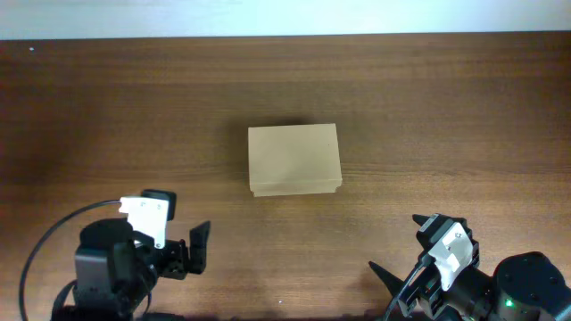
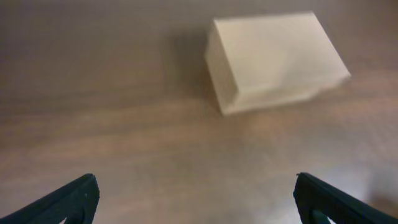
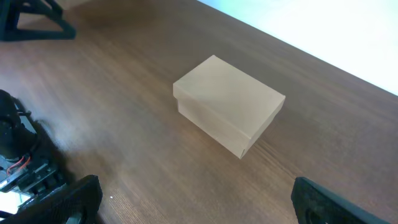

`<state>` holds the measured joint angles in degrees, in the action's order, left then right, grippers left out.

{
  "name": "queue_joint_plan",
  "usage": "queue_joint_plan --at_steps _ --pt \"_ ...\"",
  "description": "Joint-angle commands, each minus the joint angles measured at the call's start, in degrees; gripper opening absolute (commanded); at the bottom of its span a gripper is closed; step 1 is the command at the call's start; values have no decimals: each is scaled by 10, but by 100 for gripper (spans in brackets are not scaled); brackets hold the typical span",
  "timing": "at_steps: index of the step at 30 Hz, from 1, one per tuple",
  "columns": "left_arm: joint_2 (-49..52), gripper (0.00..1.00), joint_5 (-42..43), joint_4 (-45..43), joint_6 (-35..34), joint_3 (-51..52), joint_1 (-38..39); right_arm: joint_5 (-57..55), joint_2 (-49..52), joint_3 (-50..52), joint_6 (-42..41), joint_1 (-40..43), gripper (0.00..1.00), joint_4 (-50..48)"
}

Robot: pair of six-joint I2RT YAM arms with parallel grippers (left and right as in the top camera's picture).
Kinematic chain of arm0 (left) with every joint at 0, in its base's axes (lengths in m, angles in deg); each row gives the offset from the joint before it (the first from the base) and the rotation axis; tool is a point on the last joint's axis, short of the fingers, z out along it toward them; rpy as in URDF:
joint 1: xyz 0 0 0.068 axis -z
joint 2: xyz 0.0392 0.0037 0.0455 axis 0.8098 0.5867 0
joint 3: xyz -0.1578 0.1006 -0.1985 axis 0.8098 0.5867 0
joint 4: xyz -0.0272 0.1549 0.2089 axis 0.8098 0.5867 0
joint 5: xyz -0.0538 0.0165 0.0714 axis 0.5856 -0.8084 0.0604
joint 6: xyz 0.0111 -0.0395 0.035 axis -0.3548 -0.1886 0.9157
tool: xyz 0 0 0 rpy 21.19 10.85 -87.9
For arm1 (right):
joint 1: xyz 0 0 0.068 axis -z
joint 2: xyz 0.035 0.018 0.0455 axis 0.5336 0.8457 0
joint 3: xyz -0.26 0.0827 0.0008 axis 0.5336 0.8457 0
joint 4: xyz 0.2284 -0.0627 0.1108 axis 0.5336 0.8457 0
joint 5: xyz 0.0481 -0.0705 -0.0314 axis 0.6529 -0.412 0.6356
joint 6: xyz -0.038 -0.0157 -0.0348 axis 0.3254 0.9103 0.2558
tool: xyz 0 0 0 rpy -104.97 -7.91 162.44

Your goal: Pack container

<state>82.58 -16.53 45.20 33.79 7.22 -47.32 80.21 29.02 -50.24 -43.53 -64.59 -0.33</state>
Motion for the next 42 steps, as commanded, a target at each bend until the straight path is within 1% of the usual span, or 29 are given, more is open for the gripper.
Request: queue_joint_plan --at_steps 1,5,9,15,23,33,40,42 --pt "-39 100 -68 -22 -1 22 -3 5 -1 6 -7 2 99 -2" --pt "-101 99 -76 -56 30 76 -13 5 -1 6 -7 2 99 -2" --pt "-156 99 -75 -97 50 151 -34 5 -1 6 -7 2 99 -2" --pt "-209 99 -76 -128 62 235 -51 5 -1 6 -7 2 99 -2" --pt "-287 99 -72 -142 68 329 -67 5 -1 6 -7 2 99 -2" --pt "-333 99 -72 -163 72 409 -70 5 -1 6 -7 2 99 -2" --pt "-335 99 -74 -177 76 433 -70 5 -1 6 -7 2 99 -2" --pt "-335 99 -74 -177 88 433 -70 5 -1 6 -7 2 99 -2"
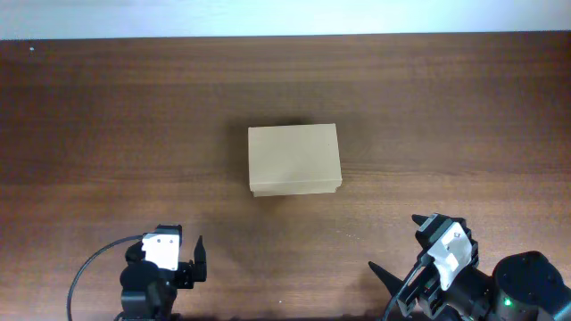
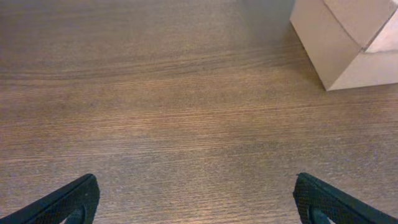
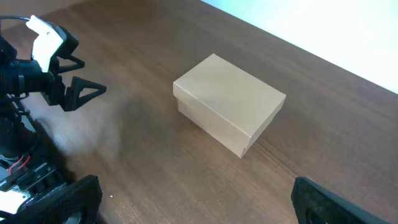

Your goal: Pack container

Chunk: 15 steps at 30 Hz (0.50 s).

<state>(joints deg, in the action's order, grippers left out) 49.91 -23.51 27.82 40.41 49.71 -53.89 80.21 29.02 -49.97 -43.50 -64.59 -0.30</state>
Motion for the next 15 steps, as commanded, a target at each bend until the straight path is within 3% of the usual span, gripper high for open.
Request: queue_joint_plan --at_steps 1,15 --pt "-9 99 -4 -3 24 9 -4 5 -1 4 -7 2 99 -2" --pt "-9 99 -4 -2 31 9 -3 5 -1 4 -7 2 99 -2"
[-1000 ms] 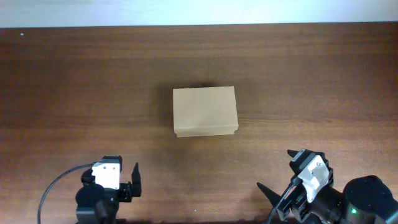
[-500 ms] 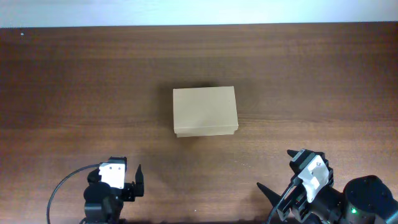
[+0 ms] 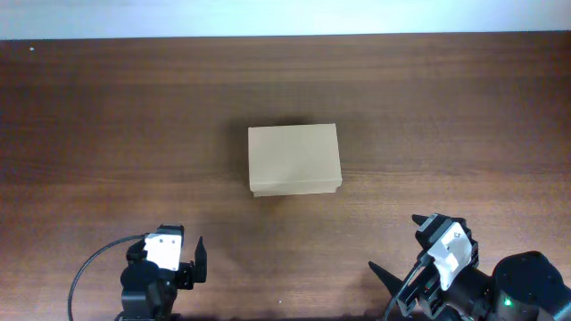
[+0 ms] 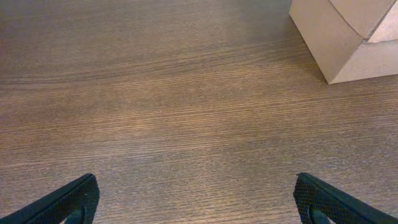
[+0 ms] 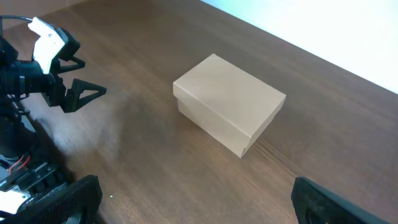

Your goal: Pack container

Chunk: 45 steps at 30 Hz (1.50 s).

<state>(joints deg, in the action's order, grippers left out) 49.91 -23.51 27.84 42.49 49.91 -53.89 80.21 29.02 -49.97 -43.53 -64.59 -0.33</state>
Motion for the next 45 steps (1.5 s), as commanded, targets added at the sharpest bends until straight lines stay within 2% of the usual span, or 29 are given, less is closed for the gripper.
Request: queue_joint_plan --at_steps 1,15,21,25,34,45 --pt "-9 99 -4 -2 11 7 -3 5 -1 4 -7 2 99 -2" --pt "-9 99 -4 -2 11 7 -3 2 -2 4 -2 6 99 16" --pt "-9 99 -4 -2 11 7 -3 -13 -17 21 -2 88 99 32" --pt "-9 99 -4 -2 11 7 -3 -40 -48 66 3 137 99 17" --pt "-9 99 -4 -2 11 7 -3 -46 -189 252 28 227 99 -58" --pt "-9 99 -4 -2 11 7 -3 -40 -257 377 28 275 99 -111"
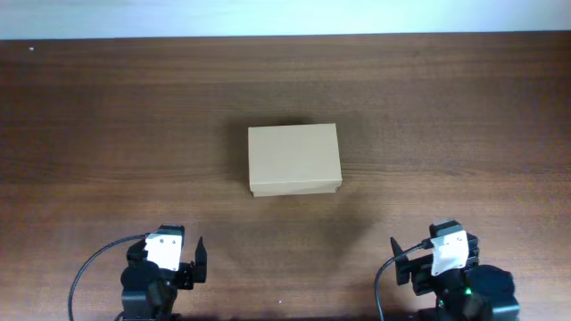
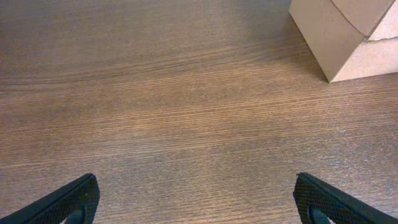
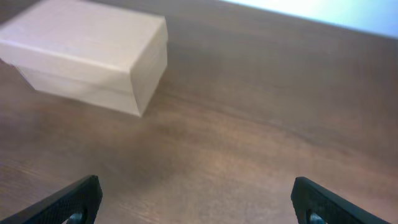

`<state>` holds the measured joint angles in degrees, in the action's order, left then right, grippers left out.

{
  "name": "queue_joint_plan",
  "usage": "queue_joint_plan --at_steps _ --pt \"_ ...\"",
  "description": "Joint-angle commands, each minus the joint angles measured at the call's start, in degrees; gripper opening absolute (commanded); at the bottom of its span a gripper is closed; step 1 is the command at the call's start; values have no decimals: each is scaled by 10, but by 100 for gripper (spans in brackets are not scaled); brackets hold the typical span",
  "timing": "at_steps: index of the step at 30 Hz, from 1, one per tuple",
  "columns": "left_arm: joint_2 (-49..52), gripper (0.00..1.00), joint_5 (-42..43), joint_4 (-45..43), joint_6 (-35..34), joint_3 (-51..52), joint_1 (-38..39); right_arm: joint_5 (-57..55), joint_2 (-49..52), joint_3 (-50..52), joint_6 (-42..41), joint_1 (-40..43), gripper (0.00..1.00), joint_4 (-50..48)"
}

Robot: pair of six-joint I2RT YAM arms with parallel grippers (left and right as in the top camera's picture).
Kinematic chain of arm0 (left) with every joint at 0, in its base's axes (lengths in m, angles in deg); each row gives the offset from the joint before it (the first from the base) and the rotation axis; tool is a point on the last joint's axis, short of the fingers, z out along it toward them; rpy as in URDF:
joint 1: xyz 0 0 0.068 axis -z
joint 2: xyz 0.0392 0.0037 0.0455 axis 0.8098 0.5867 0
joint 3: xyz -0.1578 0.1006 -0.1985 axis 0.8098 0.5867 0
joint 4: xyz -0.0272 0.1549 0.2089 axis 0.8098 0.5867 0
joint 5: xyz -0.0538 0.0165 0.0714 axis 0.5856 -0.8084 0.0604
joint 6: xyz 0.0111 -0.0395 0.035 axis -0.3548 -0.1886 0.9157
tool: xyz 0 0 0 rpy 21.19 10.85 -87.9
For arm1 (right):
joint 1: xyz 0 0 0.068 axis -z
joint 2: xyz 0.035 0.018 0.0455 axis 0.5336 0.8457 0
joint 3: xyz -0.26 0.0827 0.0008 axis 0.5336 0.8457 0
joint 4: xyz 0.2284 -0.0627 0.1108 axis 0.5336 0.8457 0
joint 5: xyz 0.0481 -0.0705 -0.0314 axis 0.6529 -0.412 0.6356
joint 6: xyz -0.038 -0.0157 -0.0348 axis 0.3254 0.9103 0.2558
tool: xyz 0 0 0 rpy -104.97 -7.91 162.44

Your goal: Pack container

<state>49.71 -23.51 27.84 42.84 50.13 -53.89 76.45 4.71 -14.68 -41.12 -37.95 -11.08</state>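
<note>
A shut tan cardboard box [image 1: 294, 159] with a lid sits at the middle of the dark wooden table. It shows at the upper right of the left wrist view [image 2: 345, 37] and at the upper left of the right wrist view [image 3: 87, 53]. My left gripper [image 1: 166, 252] is at the near edge, left of the box, open wide [image 2: 196, 199] over bare wood. At the near edge on the right, my right gripper [image 1: 439, 257] is also open wide [image 3: 196, 199] and holds nothing. No items for packing are in view.
The wooden table [image 1: 464, 134] stretches bare on all sides of the box. A pale wall or floor strip [image 1: 285, 16] runs along its far edge. A black cable [image 1: 94, 267] loops beside the left arm.
The right arm has turned from pointing left towards the box to pointing straight ahead, so the box now lies at the upper left of its view. The left arm and box are unchanged.
At first the left arm stood slanted at the near left, open, with the box ahead of it. It then stood pulled back to the near edge, pointing straight ahead, and stayed there. The right arm kept its slanted pose until now. The box never moved.
</note>
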Motion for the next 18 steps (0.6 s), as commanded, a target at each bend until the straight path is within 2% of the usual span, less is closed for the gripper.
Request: queue_joint_plan --at_steps 1,13,18 --pt "-7 99 -4 -2 7 4 -3 0 -17 33 4 10 99 -4" --pt "-7 100 -4 -2 7 4 -3 -3 -30 88 3 45 99 -4" --pt "-7 99 -4 -2 7 4 -3 -17 -47 115 -59 69 99 -7"
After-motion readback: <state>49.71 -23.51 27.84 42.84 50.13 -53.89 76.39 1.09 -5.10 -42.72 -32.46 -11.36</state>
